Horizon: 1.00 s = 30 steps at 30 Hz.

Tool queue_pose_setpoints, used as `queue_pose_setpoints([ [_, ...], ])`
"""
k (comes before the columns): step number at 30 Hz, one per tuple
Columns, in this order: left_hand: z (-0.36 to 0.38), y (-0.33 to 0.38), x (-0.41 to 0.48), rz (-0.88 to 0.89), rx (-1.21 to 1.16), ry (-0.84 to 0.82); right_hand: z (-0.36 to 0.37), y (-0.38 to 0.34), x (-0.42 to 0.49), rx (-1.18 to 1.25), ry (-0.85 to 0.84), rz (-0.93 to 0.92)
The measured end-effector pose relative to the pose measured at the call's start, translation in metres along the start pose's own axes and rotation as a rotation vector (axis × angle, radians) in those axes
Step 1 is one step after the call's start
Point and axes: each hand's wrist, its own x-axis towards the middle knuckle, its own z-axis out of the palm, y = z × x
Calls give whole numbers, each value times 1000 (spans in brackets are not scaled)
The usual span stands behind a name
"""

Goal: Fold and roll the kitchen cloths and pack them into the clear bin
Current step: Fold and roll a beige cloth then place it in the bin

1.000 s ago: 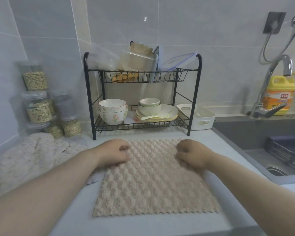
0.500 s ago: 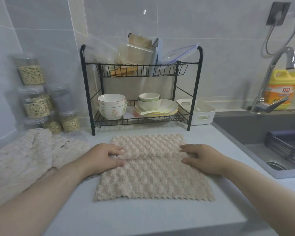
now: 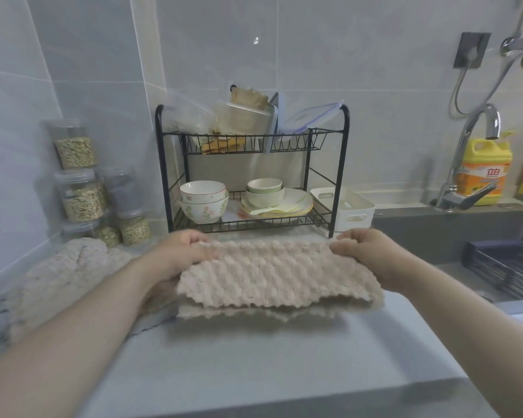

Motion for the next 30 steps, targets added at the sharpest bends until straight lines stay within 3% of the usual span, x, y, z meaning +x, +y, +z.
queue_pose_setpoints([
  [5,29,-35,3,-10,320,48,14,37,13,-373,93,129],
  [9,30,-30,-12,201,643,140,16,31,4,-928,64,-137],
  [11,30,-28,-28,293,572,24,17,27,-14,-1003,15,-353],
  [13,36,-33,-45,313,570,-160,21,30,-32,-978,-93,-417],
  [15,44,-45,-54,315,739,-268,28,40,-43,-1066,-222,-355],
  [18,50,-61,-56,337,899,-294,30,55,-47,-1228,-310,-266],
  [23,50,-63,-57,323,918,-294,29,58,-46,-1261,-316,-231],
  [25,50,-65,-61,303,794,-265,30,57,-50,-1196,-298,-237],
  [28,48,-69,-68,224,409,-16,26,54,-57,-954,3,-187],
  [30,47,-68,-72,169,376,133,25,52,-59,-1072,113,-144],
])
